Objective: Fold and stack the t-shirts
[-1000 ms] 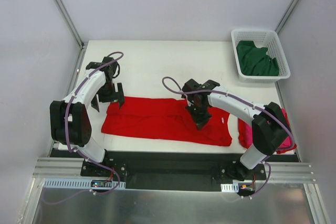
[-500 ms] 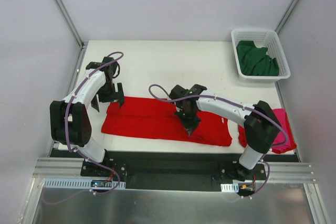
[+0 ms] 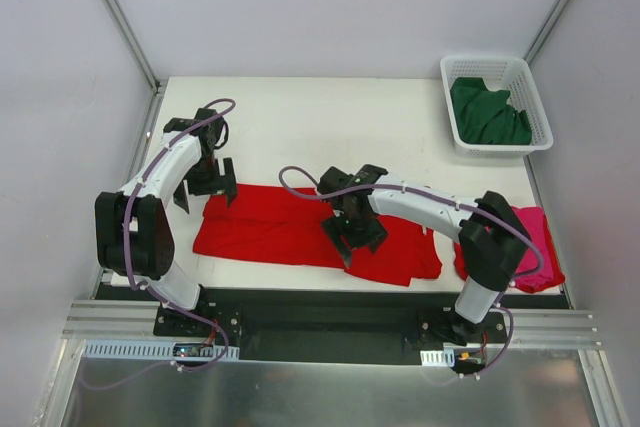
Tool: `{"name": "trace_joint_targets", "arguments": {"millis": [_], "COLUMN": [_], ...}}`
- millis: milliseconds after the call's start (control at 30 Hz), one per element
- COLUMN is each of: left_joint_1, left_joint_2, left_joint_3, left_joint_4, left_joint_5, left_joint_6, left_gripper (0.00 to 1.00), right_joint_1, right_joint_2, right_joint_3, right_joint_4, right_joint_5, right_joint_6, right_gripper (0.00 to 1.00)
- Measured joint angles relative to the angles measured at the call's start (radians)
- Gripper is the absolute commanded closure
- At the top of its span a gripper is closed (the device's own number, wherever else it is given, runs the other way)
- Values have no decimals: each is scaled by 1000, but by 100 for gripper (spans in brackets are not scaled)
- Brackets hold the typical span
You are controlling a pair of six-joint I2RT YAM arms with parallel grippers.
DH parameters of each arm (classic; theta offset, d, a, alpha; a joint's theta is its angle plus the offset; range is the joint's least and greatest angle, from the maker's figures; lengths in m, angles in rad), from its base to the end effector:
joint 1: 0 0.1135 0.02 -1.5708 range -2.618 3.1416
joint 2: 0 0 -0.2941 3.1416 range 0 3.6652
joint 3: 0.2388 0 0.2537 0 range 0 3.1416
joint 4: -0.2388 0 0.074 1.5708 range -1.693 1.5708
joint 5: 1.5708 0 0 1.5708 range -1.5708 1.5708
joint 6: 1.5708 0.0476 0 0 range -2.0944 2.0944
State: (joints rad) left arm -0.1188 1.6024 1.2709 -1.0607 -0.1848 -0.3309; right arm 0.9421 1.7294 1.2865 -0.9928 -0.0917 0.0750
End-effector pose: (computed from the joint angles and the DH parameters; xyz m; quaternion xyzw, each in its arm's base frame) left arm 0.3023 -0.0273 0.2651 -0.1132 0.9853 0.0698 0.1071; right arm 0.1913 0.2705 0.2322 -0.4215 0.9032 0.0728 0.0366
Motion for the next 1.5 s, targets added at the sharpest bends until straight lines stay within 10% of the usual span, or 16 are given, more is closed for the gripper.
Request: {"name": "trace_joint_targets", "arguments": {"millis": [733, 1367, 1500], "left_joint_1": [-7, -13, -19], "left_joint_2": [-2, -2, -2], "left_joint_3": [0, 0, 0], "left_joint_4": [7, 8, 8], "left_joint_5": [28, 29, 31], "left_joint_6": [15, 31, 31], "left_gripper": [1, 1, 1], "right_joint_1": [-545, -680, -680], "right_joint_2": [59, 140, 156], "right_joint_3": [46, 64, 43], "right_joint_4": [81, 116, 137], "right_joint_5": [115, 124, 102], "right_joint_6": [-36, -35, -34], "right_gripper": [38, 41, 59]}}
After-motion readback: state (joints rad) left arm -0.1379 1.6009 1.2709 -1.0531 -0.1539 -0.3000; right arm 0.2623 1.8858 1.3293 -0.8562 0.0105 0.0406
